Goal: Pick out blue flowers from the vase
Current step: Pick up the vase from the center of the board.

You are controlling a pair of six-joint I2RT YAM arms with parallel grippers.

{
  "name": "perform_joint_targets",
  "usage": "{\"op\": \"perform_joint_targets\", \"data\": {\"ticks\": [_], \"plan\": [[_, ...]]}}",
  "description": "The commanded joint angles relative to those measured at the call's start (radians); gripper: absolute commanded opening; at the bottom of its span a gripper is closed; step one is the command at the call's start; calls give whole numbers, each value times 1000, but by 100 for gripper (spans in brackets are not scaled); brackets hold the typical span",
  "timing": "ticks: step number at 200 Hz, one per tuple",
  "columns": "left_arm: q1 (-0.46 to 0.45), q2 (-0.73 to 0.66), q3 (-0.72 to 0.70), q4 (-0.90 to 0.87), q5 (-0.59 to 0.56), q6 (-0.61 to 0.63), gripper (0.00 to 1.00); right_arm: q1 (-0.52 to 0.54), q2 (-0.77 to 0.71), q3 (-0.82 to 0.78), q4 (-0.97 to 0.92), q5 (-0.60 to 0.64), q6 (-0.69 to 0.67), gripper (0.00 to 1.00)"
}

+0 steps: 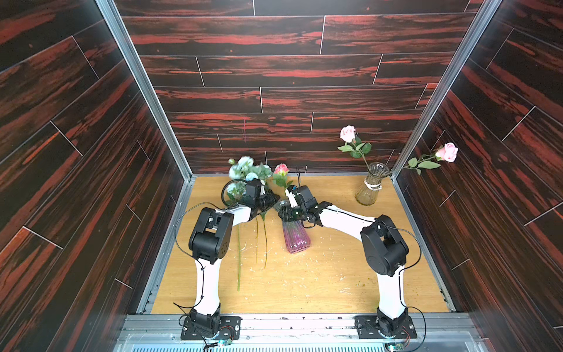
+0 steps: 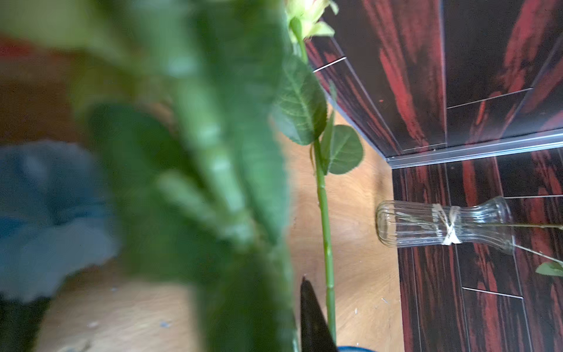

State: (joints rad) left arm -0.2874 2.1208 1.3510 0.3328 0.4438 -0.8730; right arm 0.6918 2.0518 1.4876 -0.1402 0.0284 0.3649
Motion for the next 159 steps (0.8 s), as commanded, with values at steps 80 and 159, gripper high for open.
{"op": "perform_joint_targets", "data": {"ticks": [80,159], "plan": [[-114,-264,-107,-8,-24,187,16,19,-131,-357,481,286,-81,2],[-242,-480,-210,-99,-112,300,28,132,-288,-632,1025,504,-224,0]]}}
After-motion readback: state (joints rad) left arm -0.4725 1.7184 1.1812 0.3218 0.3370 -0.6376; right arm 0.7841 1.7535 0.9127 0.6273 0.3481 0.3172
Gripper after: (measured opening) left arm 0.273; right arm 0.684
